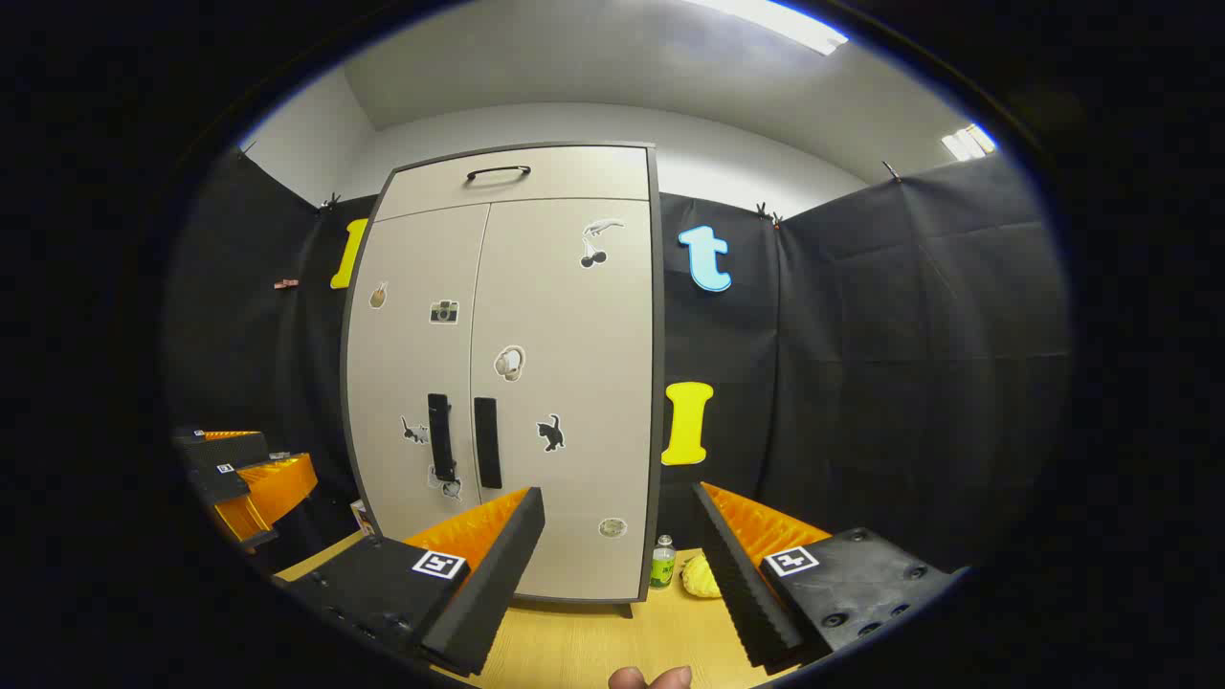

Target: Open the right door of the double-door shoe cabinet with the right hand, and open the left door with the left hand.

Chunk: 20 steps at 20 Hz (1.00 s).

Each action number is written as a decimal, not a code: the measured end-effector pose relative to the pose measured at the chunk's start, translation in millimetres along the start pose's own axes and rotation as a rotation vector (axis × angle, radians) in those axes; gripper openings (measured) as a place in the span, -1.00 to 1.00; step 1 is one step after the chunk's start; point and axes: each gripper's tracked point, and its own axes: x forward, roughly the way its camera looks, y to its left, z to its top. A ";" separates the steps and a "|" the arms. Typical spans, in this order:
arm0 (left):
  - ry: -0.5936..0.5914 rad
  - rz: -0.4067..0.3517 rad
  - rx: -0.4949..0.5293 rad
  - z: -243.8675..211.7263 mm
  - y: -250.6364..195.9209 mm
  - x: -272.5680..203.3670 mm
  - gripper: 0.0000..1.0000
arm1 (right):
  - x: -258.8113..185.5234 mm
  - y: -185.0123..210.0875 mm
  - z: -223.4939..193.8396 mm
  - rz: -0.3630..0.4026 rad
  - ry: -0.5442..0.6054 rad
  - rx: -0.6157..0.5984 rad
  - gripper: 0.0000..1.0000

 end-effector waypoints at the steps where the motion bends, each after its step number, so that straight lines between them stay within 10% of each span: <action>1: 0.000 -0.001 -0.002 0.4 0.0 0.2 0.89 | -0.1 0.3 0.1 0.001 -0.001 0.000 0.94; 20: 0.010 0.003 0.008 -2.6 -0.8 3.8 0.89 | 3.7 5.7 4.2 0.033 -0.022 0.037 0.96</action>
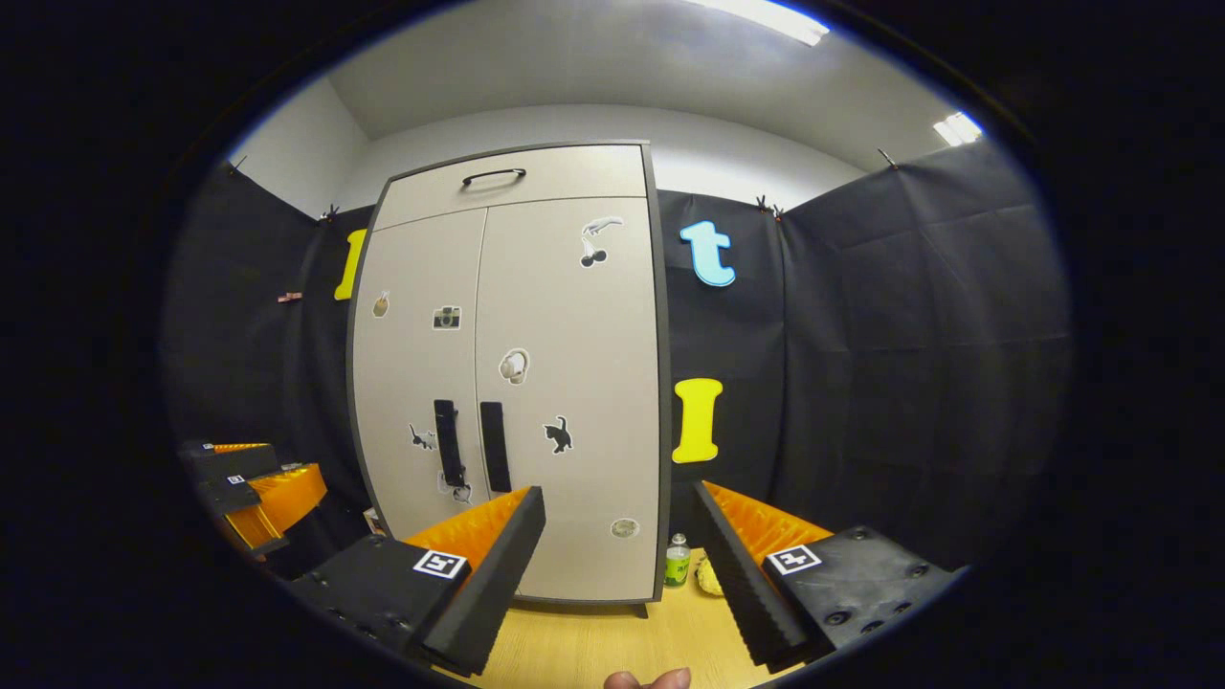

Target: Open the right door of the double-door shoe cabinet with the right hand, and open the left door with the left hand.

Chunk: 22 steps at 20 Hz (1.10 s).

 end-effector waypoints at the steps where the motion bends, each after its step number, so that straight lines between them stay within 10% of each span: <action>1: -0.001 0.001 0.002 0.8 0.0 0.5 0.89 | -0.1 1.1 1.3 0.004 -0.005 0.006 0.96; 22: 0.026 0.052 0.016 -22.4 53.9 15.3 0.89 | 111.7 108.4 -9.3 0.085 0.018 0.056 0.96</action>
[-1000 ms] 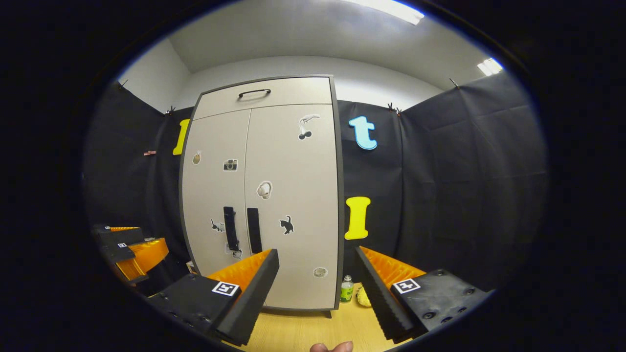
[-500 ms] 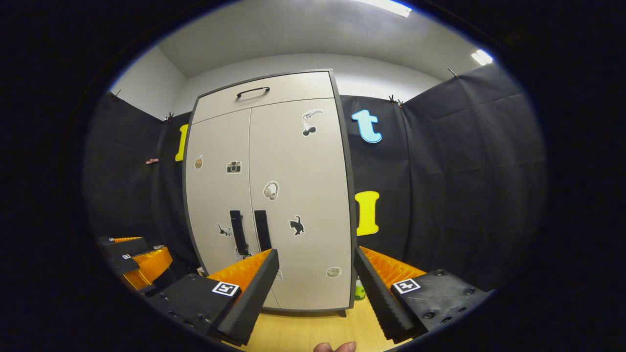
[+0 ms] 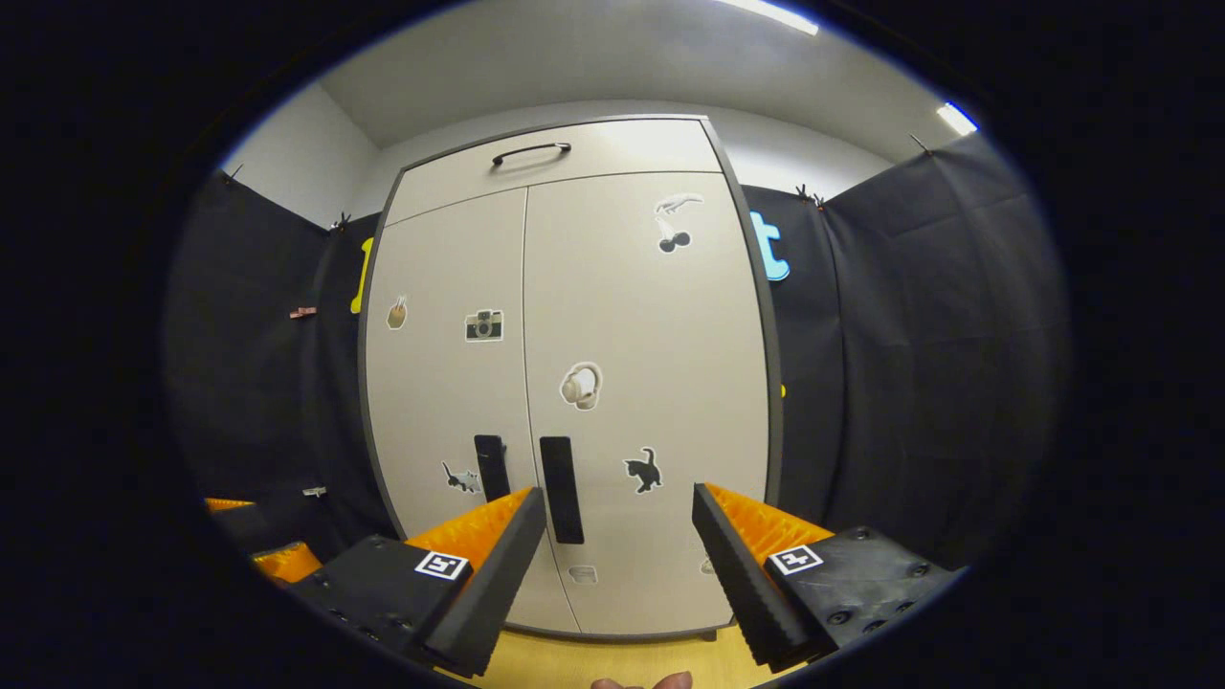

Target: Open the right door of the double-door shoe cabinet with the right hand, and open the left door with the left hand.

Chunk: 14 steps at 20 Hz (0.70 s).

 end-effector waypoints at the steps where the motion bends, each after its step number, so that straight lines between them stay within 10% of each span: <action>1: 0.009 0.001 -0.004 -4.9 3.4 1.9 0.89 | 10.5 6.5 -5.9 -0.001 0.009 0.006 0.96; 12: 0.053 0.034 -0.041 -30.0 30.9 17.9 0.89 | 108.6 35.6 -50.2 -0.006 0.047 -0.049 0.95; 14: 0.056 0.039 -0.046 -32.4 33.0 19.6 0.90 | 118.4 37.2 -58.9 -0.014 0.066 -0.055 0.66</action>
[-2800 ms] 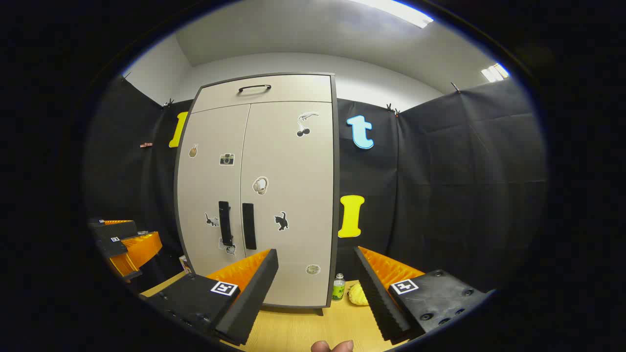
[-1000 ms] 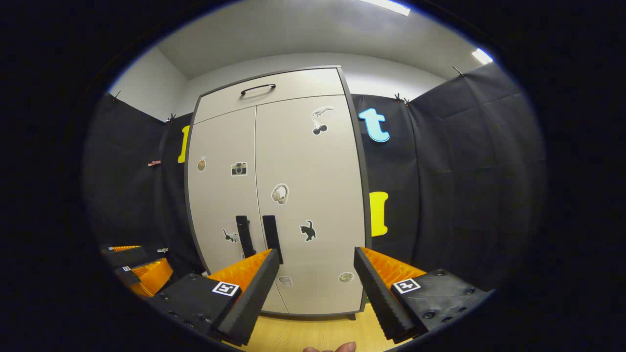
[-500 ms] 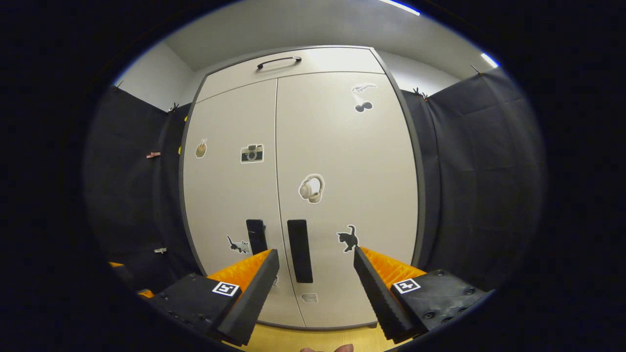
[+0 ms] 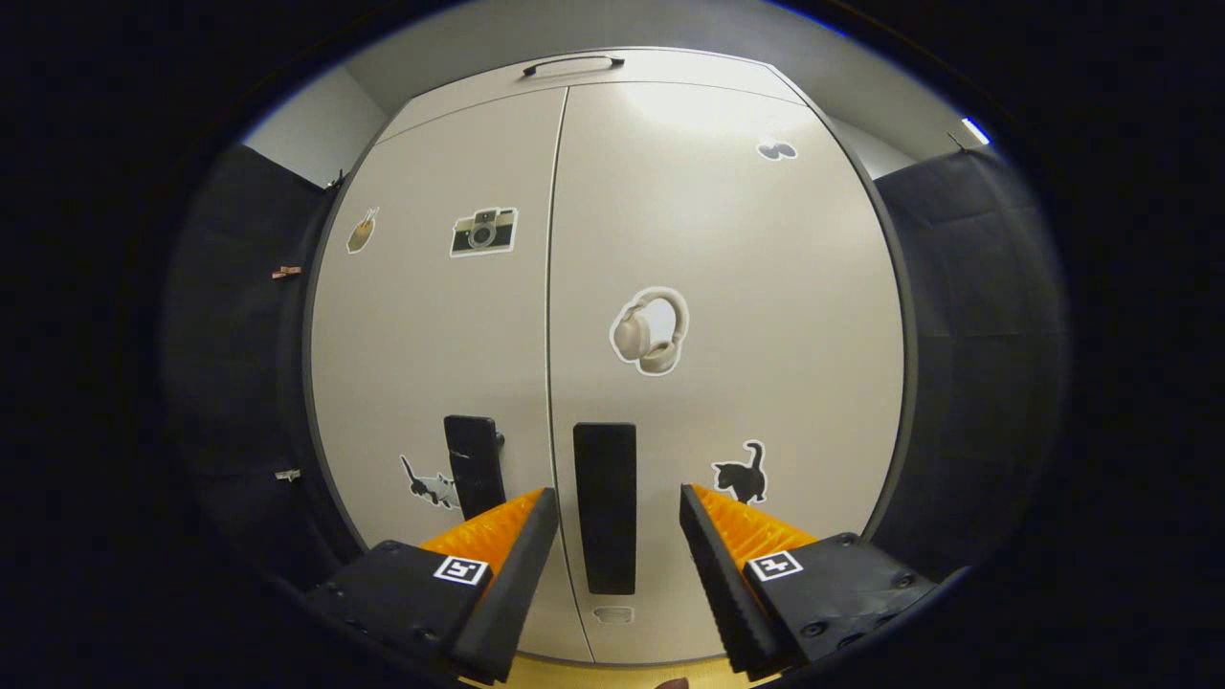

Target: Open the right door of the double-door shoe cabinet with the right hand, and open the left door with the left hand.

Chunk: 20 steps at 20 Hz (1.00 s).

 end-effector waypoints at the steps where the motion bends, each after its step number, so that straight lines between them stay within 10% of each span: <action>1: 0.000 0.002 -0.003 -1.0 0.8 0.0 0.90 | 2.7 1.6 -4.7 0.000 0.013 0.004 0.58; 3: 0.002 0.004 -0.005 -2.6 0.9 -0.3 0.90 | 10.2 4.4 -10.5 0.002 0.023 0.010 0.56; 6: 0.004 0.008 -0.007 -5.8 3.2 -2.7 0.90 | 15.6 1.2 -17.5 -0.014 0.053 0.005 -0.03; 20: 0.004 0.052 -0.008 -5.8 8.9 -34.3 0.90 | -6.4 1.6 -15.1 0.063 0.033 0.028 -0.74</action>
